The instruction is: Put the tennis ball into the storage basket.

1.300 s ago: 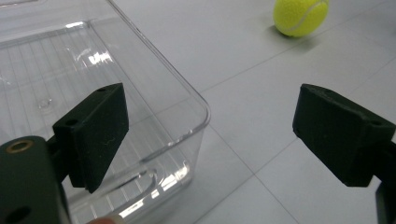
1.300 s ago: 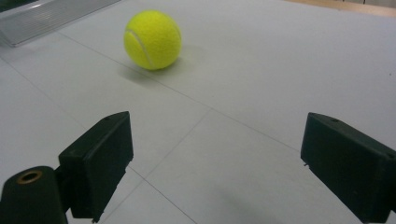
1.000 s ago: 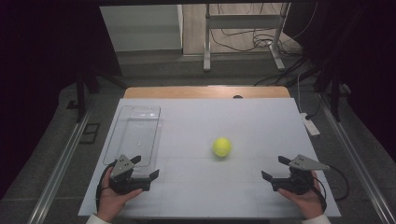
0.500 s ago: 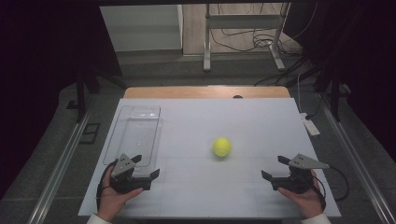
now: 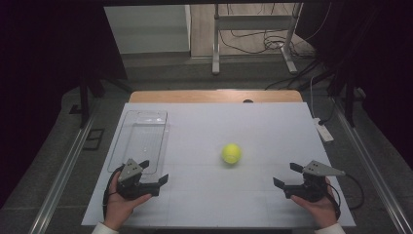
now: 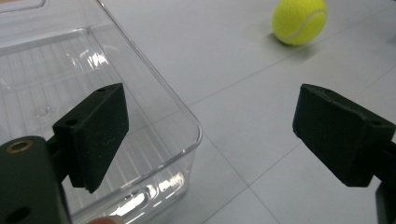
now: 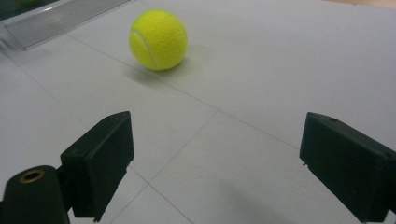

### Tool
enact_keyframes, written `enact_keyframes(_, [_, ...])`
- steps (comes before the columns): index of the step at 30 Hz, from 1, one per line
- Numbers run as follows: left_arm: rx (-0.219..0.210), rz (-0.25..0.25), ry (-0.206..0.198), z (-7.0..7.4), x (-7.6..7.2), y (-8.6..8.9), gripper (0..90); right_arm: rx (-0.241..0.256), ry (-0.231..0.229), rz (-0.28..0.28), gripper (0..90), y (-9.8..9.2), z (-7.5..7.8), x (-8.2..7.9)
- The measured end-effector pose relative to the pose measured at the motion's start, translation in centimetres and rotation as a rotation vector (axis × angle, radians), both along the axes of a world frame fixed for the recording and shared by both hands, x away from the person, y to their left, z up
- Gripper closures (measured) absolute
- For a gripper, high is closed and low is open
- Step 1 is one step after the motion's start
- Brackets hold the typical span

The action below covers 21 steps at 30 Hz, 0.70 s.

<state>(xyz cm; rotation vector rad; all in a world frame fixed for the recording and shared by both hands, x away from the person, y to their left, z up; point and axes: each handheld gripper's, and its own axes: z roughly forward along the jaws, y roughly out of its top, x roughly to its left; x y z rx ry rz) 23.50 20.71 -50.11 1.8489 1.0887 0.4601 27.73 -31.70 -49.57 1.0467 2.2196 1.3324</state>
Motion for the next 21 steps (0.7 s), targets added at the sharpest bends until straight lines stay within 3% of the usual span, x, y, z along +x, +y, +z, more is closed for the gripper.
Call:
enact_keyframes(12, [-0.012,0.004,0.013,0.40,0.05,0.39,12.1,-0.025,0.007,0.007,10.7,0.52,-0.28,0.15])
enact_keyframes(21, [0.011,-0.024,0.028,0.93,0.31,-0.30,13.3,-0.011,0.003,-0.002,10.9,-0.10,-0.14,0.16])
